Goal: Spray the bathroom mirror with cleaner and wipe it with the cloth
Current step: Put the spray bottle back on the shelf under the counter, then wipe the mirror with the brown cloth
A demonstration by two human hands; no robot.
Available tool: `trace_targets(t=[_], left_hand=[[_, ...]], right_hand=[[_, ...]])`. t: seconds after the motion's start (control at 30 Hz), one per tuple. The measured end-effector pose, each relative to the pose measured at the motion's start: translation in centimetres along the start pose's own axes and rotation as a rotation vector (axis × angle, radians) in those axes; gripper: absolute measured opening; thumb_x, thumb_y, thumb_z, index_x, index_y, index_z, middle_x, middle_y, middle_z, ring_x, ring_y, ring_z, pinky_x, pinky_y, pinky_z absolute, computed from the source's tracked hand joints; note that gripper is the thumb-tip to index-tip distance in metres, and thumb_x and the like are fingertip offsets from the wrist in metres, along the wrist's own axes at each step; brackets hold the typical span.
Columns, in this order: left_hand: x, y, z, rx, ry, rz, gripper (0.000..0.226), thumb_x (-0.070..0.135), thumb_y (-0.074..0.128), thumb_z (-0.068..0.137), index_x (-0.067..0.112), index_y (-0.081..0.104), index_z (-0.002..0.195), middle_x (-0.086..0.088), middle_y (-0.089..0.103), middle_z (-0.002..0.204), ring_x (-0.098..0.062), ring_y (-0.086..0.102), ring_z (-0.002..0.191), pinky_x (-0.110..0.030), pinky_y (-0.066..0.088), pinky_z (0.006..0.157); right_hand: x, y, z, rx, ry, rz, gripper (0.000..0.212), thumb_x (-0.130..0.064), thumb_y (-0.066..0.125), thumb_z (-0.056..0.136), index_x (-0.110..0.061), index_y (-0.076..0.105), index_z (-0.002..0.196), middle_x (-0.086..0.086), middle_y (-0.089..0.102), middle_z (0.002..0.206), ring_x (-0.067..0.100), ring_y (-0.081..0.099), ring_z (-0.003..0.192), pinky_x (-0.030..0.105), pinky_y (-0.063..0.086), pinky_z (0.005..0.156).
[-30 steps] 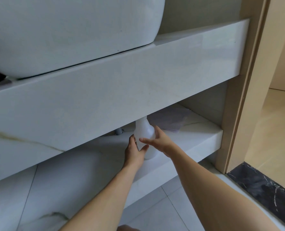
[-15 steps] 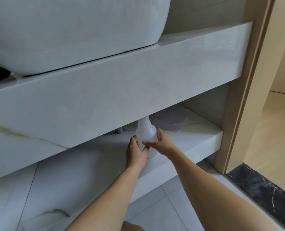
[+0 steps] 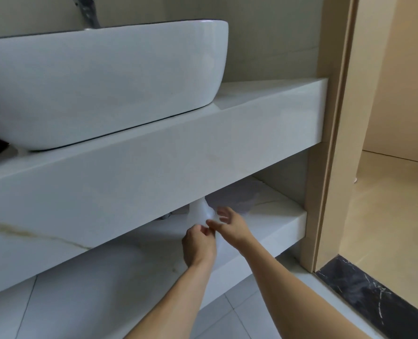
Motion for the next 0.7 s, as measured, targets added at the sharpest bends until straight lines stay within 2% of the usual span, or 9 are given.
trace_targets(t=[0.03, 0.1, 0.23, 0.37, 0.47, 0.57, 0.63, 0.7], left_hand=[[0.9, 0.6, -0.6, -0.037, 0.02, -0.01, 0.031, 0.027, 0.052, 0.097, 0.016, 0.055, 0.068, -0.006, 0.064, 0.076, -0.027, 0.059, 0.072, -0.026, 0.038, 0.055], [3.1, 2.4, -2.1, -0.137, 0.082, -0.031, 0.03, 0.022, 0.049, 0.098, 0.015, 0.06, 0.071, -0.004, 0.065, 0.077, -0.023, 0.057, 0.071, -0.026, 0.04, 0.055], [9.3, 5.9, -5.6, -0.355, 0.315, -0.098, 0.027, 0.02, 0.047, 0.097, 0.019, 0.074, 0.092, 0.004, 0.074, 0.091, -0.017, 0.067, 0.085, -0.031, 0.057, 0.074], [17.3, 5.9, -9.0, -0.509, 0.45, -0.309, 0.028, 0.022, 0.045, 0.102, 0.022, 0.073, 0.098, 0.008, 0.074, 0.092, -0.009, 0.069, 0.086, -0.022, 0.057, 0.072], [23.3, 3.5, -10.0, -0.552, 0.515, -0.41, 0.026, 0.019, 0.046, 0.103, 0.02, 0.072, 0.105, 0.01, 0.072, 0.094, -0.002, 0.066, 0.085, -0.006, 0.048, 0.067], [30.2, -0.6, -9.7, -0.562, 0.61, -0.405, 0.025, 0.016, 0.048, 0.1, 0.022, 0.072, 0.105, 0.014, 0.07, 0.091, 0.002, 0.064, 0.085, -0.002, 0.045, 0.067], [35.0, -3.9, -9.0, -0.558, 0.644, -0.423, 0.024, 0.016, 0.051, 0.097, 0.025, 0.072, 0.102, 0.016, 0.072, 0.091, 0.002, 0.066, 0.086, -0.005, 0.048, 0.07], [39.4, -7.8, -8.0, -0.561, 0.643, -0.47, 0.022, 0.018, 0.052, 0.096, 0.024, 0.073, 0.102, 0.014, 0.075, 0.094, -0.001, 0.069, 0.09, -0.016, 0.054, 0.078]], right_hand=[[0.0, -0.9, -0.6, 0.039, -0.004, 0.007, 0.058, -0.035, 0.073, 0.089, -0.012, 0.055, 0.139, 0.005, 0.063, 0.134, 0.02, 0.061, 0.122, 0.033, 0.051, 0.098], [0.4, -3.5, -2.3, 0.178, -0.011, 0.033, 0.04, -0.033, 0.069, 0.091, -0.014, 0.065, 0.126, 0.0, 0.071, 0.117, 0.016, 0.068, 0.108, 0.027, 0.054, 0.088], [0.0, -10.8, -6.2, 0.493, -0.038, 0.059, 0.017, -0.031, 0.064, 0.095, -0.018, 0.073, 0.101, -0.011, 0.074, 0.092, 0.002, 0.069, 0.09, 0.02, 0.052, 0.076], [-5.2, -17.9, -8.0, 0.666, -0.096, -0.054, 0.016, -0.03, 0.059, 0.097, -0.022, 0.072, 0.101, -0.01, 0.072, 0.091, 0.0, 0.066, 0.088, 0.015, 0.051, 0.075], [-10.1, -21.6, -8.5, 0.744, -0.125, -0.106, 0.016, -0.041, 0.055, 0.096, -0.032, 0.068, 0.098, -0.015, 0.071, 0.09, 0.0, 0.067, 0.088, 0.022, 0.055, 0.077], [-17.6, -24.7, -8.7, 0.813, -0.143, -0.142, 0.018, -0.043, 0.053, 0.095, -0.033, 0.067, 0.099, -0.016, 0.071, 0.092, 0.001, 0.066, 0.091, 0.028, 0.057, 0.079], [-23.2, -26.4, -8.4, 0.84, -0.152, -0.136, 0.023, -0.046, 0.05, 0.092, -0.033, 0.067, 0.1, -0.016, 0.071, 0.092, 0.001, 0.066, 0.092, 0.03, 0.057, 0.079], [-29.4, -27.4, -7.8, 0.837, -0.158, -0.153, 0.026, -0.049, 0.046, 0.092, -0.035, 0.066, 0.102, -0.017, 0.071, 0.093, 0.001, 0.067, 0.091, 0.03, 0.056, 0.077]])
Point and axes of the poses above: each hand's wrist, its own z-axis towards the middle knuckle, its own y-axis out of the palm, x = y × z, the point moved 4 cm from there along z, towards the middle knuckle
